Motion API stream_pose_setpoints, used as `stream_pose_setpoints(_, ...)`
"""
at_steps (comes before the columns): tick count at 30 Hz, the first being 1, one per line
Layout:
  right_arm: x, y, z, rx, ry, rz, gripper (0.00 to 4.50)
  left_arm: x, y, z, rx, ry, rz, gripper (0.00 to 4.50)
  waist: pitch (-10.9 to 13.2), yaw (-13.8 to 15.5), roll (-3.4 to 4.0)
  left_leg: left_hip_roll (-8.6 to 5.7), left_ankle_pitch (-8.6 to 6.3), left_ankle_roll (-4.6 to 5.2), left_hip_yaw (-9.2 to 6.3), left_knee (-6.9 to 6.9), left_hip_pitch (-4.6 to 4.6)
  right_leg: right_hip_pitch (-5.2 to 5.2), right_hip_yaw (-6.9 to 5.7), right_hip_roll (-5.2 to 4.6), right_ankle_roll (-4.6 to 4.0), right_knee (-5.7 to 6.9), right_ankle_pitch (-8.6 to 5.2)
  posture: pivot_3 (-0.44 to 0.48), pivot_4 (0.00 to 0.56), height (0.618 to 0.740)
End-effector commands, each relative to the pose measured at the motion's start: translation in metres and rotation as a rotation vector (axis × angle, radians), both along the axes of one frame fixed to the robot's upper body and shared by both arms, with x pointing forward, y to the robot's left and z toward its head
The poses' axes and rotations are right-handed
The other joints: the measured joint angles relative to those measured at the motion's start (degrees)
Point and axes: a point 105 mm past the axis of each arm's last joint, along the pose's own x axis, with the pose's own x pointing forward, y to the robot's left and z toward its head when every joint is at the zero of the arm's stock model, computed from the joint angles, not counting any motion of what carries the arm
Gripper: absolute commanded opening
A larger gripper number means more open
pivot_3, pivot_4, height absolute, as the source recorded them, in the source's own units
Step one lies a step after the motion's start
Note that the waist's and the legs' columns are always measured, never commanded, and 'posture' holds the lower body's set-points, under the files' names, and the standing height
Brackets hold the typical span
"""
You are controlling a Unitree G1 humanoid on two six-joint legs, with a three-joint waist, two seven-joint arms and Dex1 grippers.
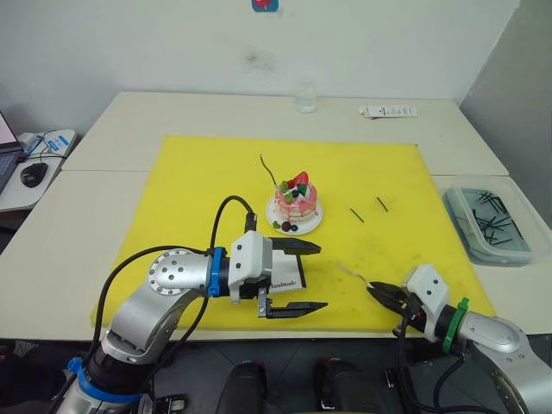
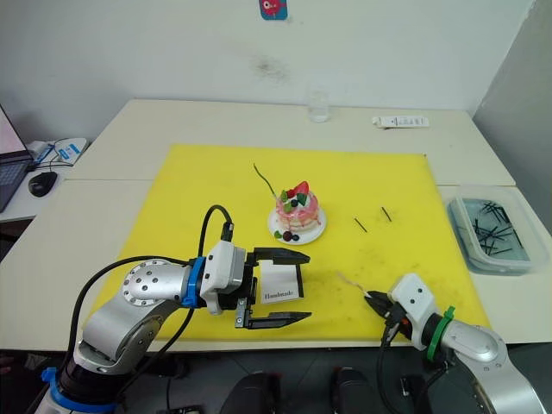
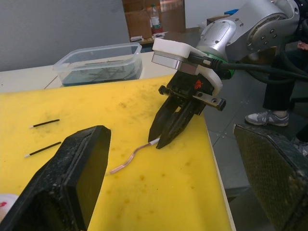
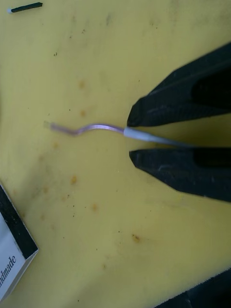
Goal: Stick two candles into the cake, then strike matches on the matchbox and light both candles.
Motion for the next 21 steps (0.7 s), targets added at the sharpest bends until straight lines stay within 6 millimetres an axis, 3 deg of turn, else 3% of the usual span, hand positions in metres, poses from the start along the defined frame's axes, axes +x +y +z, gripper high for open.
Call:
stream_pose_setpoints(1,0.002,-0.004,0.005,-0.013,-0.008,-0.001,0.03,-0.005,-0.005,0.004,-0.011,-0.025,-0.019,4.5,0.0,0.0,0.0,-0.03,0.0,0.0,0.01,0.0,0.0,0.0,0.01,0.0,0.02,0.0,0.01,0.0,0.15,0.74)
stream_pose_setpoints(6,0.0,-0.023,0.027,-0.036,-0.007,0.01,0.03,-0.006,-0.006,0.001,-0.023,-0.013,-0.013,4.5,0.0,0.1,0.0,-0.08,0.0,0.0,0.04,-0.01,-0.03,-0.01,0.02,0.0,0.05,-0.02,0.03,0.0,0.15,0.74)
stream_pose_setpoints(13,-0.003,-0.094,0.065,-0.15,0.007,0.051,0.03,-0.007,-0.012,0.0,-0.047,-0.015,-0.026,4.5,0.0,0.2,-0.02,-0.13,0.0,0.0,-0.01,0.02,-0.02,0.05,0.0,0.02,0.08,-0.06,0.05,0.0,0.15,0.74)
stream_pose_setpoints(19,-0.02,-0.145,0.053,-0.191,0.094,0.067,0.03,-0.007,-0.015,-0.002,-0.056,-0.02,-0.03,4.5,0.0,0.2,-0.02,-0.1,0.0,0.01,-0.07,0.0,0.01,0.13,0.02,0.11,0.09,-0.09,0.05,0.0,0.15,0.74)
stream_pose_setpoints(21,-0.021,-0.15,0.048,-0.208,0.107,0.081,0.03,-0.008,-0.015,-0.002,-0.056,-0.019,-0.031,4.5,0.0,0.2,-0.02,-0.09,0.0,0.01,-0.07,0.0,0.02,0.13,0.02,0.12,0.08,-0.08,0.04,0.0,0.15,0.74)
